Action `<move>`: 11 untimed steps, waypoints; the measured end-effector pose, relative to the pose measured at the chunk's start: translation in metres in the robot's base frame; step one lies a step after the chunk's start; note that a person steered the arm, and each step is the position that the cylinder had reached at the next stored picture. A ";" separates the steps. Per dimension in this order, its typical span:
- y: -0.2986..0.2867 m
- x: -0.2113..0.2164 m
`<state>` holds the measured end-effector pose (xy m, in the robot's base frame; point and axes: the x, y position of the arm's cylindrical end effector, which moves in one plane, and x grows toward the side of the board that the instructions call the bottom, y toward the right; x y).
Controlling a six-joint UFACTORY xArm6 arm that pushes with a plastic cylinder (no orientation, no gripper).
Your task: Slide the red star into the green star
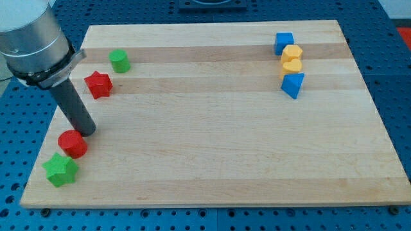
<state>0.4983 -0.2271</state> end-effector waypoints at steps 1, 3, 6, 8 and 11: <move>0.000 0.009; 0.000 0.010; -0.068 -0.043; -0.057 -0.132; 0.029 -0.074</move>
<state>0.4241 -0.1983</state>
